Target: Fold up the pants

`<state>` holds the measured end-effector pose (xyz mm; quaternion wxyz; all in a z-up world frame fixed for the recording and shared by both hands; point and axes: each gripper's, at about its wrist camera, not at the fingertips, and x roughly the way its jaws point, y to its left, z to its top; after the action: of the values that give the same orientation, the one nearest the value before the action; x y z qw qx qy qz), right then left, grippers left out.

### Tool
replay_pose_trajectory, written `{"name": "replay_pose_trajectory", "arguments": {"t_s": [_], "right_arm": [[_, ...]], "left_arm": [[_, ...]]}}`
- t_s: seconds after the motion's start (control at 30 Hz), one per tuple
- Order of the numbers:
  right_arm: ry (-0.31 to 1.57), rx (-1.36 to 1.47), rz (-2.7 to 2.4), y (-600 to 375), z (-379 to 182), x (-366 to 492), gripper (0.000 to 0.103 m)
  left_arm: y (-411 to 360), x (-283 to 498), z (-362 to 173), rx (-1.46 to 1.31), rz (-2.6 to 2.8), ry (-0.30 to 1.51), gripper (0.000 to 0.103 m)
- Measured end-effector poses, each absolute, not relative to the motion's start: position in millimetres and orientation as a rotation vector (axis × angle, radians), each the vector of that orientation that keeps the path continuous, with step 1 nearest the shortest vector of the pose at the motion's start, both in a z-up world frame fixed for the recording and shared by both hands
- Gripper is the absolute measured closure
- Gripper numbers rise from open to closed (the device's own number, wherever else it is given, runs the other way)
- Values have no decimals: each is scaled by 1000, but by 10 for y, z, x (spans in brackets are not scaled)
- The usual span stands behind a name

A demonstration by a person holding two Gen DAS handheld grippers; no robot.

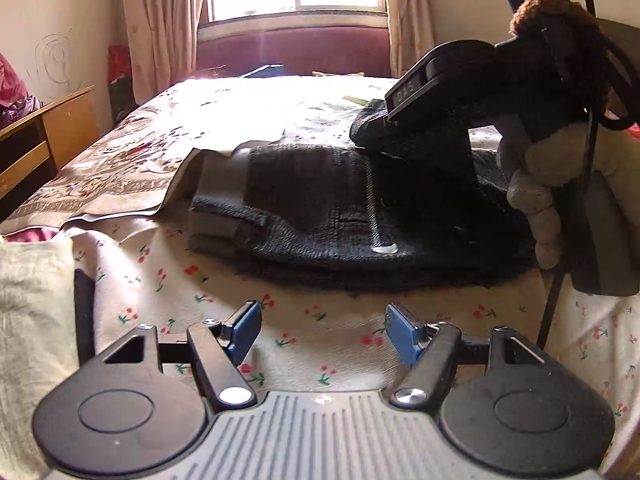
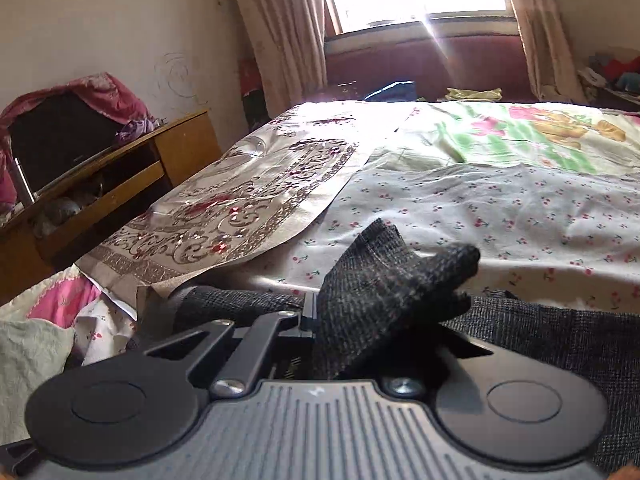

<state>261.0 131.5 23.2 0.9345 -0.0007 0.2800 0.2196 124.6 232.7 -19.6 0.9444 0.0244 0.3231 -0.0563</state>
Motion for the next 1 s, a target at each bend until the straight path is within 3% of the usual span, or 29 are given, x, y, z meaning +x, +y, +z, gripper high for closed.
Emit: {"name": "replay_pose_trajectory", "arguments": {"t_s": [0.27,0.9,0.93,1.0], "right_arm": [[436,-492,448,1989,-81,2314,95],[402,-342,477,2436,195,2433,98],[430,-370,499,2497,146,2442,97],[467,-404,552,2552,31,2423,83]], "left_arm": [[2487,1220,-336,-40,-137,627,22],[2790,944,-200,-103,-12,587,24],[2782,942,-202,-89,-6,591,24],[2754,919,-209,-62,4,600,24]]}}
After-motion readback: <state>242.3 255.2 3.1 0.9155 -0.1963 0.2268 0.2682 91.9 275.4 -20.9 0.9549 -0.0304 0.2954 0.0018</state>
